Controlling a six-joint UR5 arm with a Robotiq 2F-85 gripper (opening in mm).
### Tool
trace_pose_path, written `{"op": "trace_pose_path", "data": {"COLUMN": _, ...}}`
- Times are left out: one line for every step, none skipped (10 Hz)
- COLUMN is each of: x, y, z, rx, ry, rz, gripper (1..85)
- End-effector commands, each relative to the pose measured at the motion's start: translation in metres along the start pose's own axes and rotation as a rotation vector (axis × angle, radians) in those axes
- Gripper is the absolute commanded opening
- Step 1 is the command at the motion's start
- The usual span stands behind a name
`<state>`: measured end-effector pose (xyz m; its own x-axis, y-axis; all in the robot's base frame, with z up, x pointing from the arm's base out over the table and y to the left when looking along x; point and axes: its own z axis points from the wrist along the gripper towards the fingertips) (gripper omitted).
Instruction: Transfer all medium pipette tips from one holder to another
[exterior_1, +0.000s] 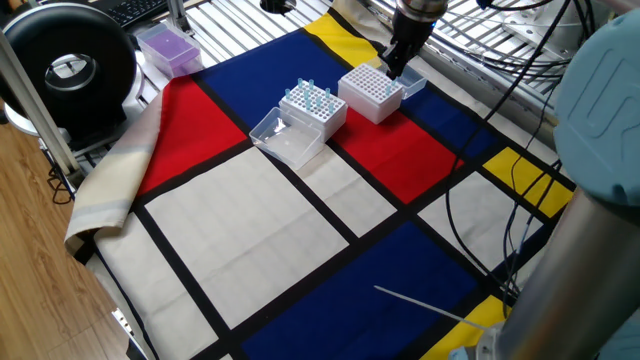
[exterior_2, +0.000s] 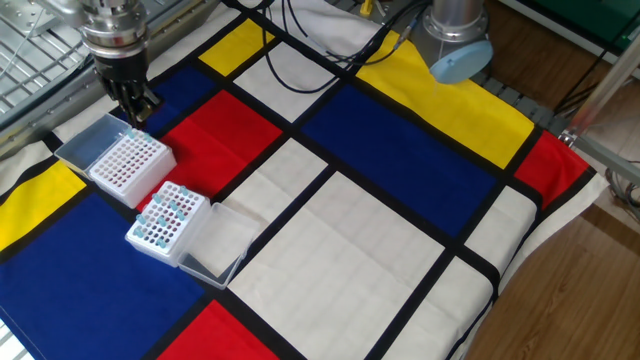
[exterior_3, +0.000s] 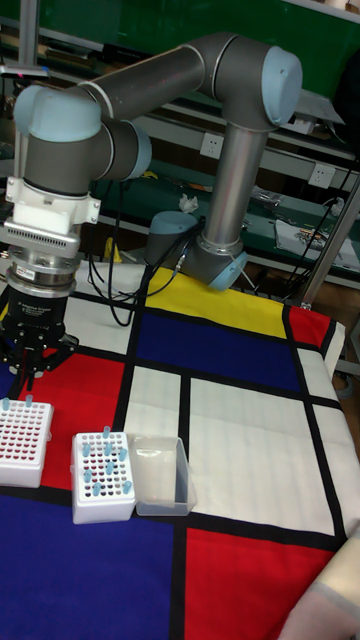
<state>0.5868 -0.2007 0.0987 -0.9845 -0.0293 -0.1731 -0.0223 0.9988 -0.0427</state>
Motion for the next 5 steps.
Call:
{"op": "trace_pose_path", "data": {"x": -0.014, "y": 0.014, "z": 0.001, "rx": 0.015, "ry": -0.020, "rz": 0.059, "gripper": 20.0}}
{"op": "trace_pose_path", "data": {"x": -0.018, "y": 0.021, "z": 0.001, "rx": 0.023, "ry": -0.030, "rz": 0.083, "gripper": 20.0}}
{"op": "trace_pose_path", "data": {"x": -0.021, "y": 0.027, "z": 0.001, "rx": 0.029, "ry": -0.036, "rz": 0.103, "gripper": 19.7}}
{"op": "trace_pose_path", "data": {"x": -0.022, "y": 0.031, "z": 0.001, "rx": 0.042, "ry": -0.039, "rz": 0.119, "gripper": 19.3}}
{"op": "trace_pose_path", "data": {"x": -0.022, "y": 0.036, "z": 0.000, "rx": 0.055, "ry": -0.039, "rz": 0.135, "gripper": 19.3}}
